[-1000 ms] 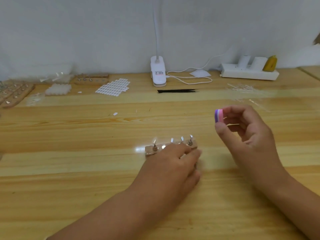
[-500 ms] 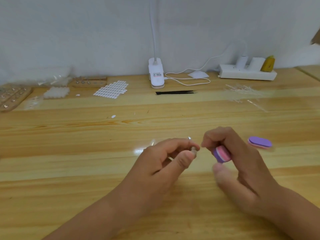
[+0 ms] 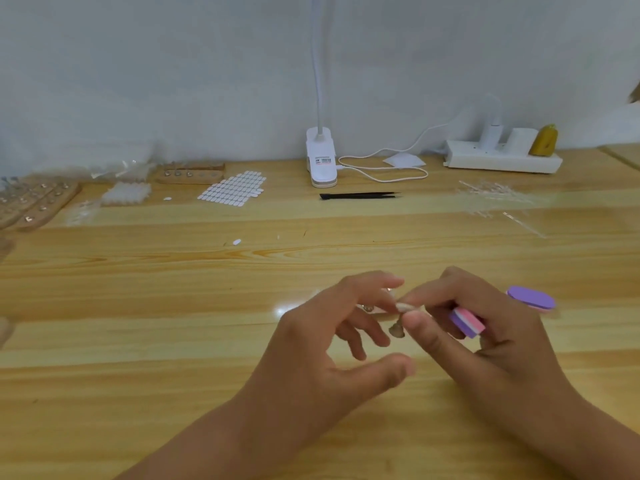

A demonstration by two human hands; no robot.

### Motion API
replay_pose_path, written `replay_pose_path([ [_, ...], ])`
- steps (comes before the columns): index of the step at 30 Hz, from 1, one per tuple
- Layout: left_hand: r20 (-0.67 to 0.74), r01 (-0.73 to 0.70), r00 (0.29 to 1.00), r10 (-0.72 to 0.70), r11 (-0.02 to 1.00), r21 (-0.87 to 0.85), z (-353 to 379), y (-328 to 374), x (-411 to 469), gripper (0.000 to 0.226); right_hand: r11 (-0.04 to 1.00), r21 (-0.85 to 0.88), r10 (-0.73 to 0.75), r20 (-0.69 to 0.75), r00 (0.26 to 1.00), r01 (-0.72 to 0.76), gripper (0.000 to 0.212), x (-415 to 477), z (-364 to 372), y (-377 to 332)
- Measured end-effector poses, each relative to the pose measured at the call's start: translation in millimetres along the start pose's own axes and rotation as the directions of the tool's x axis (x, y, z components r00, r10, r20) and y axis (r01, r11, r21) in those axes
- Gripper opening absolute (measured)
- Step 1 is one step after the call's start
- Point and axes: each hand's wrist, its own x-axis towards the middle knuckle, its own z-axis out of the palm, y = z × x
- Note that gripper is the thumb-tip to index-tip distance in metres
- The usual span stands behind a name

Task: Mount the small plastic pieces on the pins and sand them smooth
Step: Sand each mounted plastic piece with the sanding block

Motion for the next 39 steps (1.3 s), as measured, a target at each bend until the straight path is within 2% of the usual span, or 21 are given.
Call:
replay_pose_path([
  [1, -0.026, -0.05, 0.998, 0.051, 0.999, 0.01, 1.3, -0.3, -0.5, 0.052, 0.997, 0.056, 0.049, -0.002, 0.999, -0.048, 0.009, -0.8, 0.1, -1.3],
  [3, -0.097, -0.113, 0.989, 0.112, 0.994, -0.001, 3.6, 0.2, -0.3, 0.047, 0.975, 0.186, 0.118, 0.02, 0.993, -0.12, 0.016, -1.8, 1.6, -4.4],
  [6, -0.165, -0.143, 0.977, 0.132, 0.988, -0.057, 2.3, 0.5, 0.0, 0.038, 0.931, 0.314, 0.175, 0.065, 0.983, -0.186, 0.033, -0.8, 4.4, -8.8],
  [12, -0.162, -0.163, 0.977, 0.14, 0.977, -0.139, -1.1, 3.2, 2.8, 0.042, 0.916, 0.331, 0.212, 0.076, 0.974, -0.226, 0.037, 2.4, 1.8, -10.5],
  [17, -0.203, -0.166, 0.967, 0.154, 0.985, -0.045, -3.2, 6.9, 3.0, 0.033, 0.909, 0.292, 0.253, 0.186, 0.949, -0.299, 0.023, 1.6, -2.4, -9.7],
  [18, -0.21, -0.163, 0.965, 0.156, 0.986, -0.02, -3.7, 8.2, 3.2, 0.03, 0.878, 0.317, 0.308, 0.196, 0.931, -0.358, 0.019, 5.6, -3.0, -4.3],
  [21, -0.21, -0.135, 0.968, 0.139, 0.99, 0.032, -4.0, 10.4, 3.4, 0.023, 0.809, 0.322, 0.457, 0.184, 0.87, -0.492, 0.053, 6.2, -7.5, 11.4],
  [22, -0.212, -0.122, 0.969, 0.129, 0.992, 0.044, -3.5, 9.8, 3.1, 0.021, 0.85, 0.279, 0.419, 0.159, 0.894, -0.447, 0.054, 7.7, -7.9, 13.6],
  [24, -0.227, -0.075, 0.971, 0.081, 0.996, 0.037, -1.9, 8.0, 1.6, 0.02, 0.954, 0.159, 0.232, 0.137, 0.963, -0.253, 0.023, 7.8, -9.5, 11.5],
  [25, -0.232, -0.051, 0.971, 0.056, 0.998, 0.028, -1.3, 6.7, 1.0, 0.021, 0.986, 0.076, 0.137, 0.133, 0.982, -0.148, 0.018, 4.6, -10.7, 10.6],
  [27, -0.226, -0.032, 0.973, 0.043, 0.998, 0.049, 0.0, 5.0, 0.3, 0.023, 0.999, -0.038, -0.02, 0.081, 0.996, 0.023, 0.025, 3.2, -7.2, 9.6],
  [30, -0.202, -0.066, 0.975, 0.089, 0.991, 0.117, -0.6, 7.3, 1.0, 0.033, 0.983, -0.087, -0.16, 0.022, 0.987, 0.161, 0.031, 5.2, 2.1, 6.6],
  [32, -0.197, -0.089, 0.973, 0.116, 0.986, 0.142, -2.2, 8.8, 0.9, 0.037, 0.968, -0.12, -0.218, 0.04, 0.975, 0.221, 0.031, 4.7, 1.9, 7.6],
  [35, -0.204, -0.059, 0.976, 0.074, 0.995, 0.077, -4.3, 10.8, -0.1, 0.034, 0.958, -0.185, -0.217, 0.027, 0.976, 0.218, 0.031, 6.3, -6.4, 10.1],
  [37, -0.214, -0.031, 0.976, 0.04, 0.999, 0.042, -4.3, 11.2, -0.5, 0.033, 0.97, -0.189, -0.169, -0.052, 0.984, 0.156, 0.032, 6.8, -9.2, 10.2],
  [39, -0.205, -0.019, 0.978, 0.026, 0.999, 0.034, -4.5, 12.5, -0.3, 0.034, 0.966, -0.179, -0.209, -0.102, 0.973, 0.188, 0.026, 6.0, -6.0, 5.6],
])
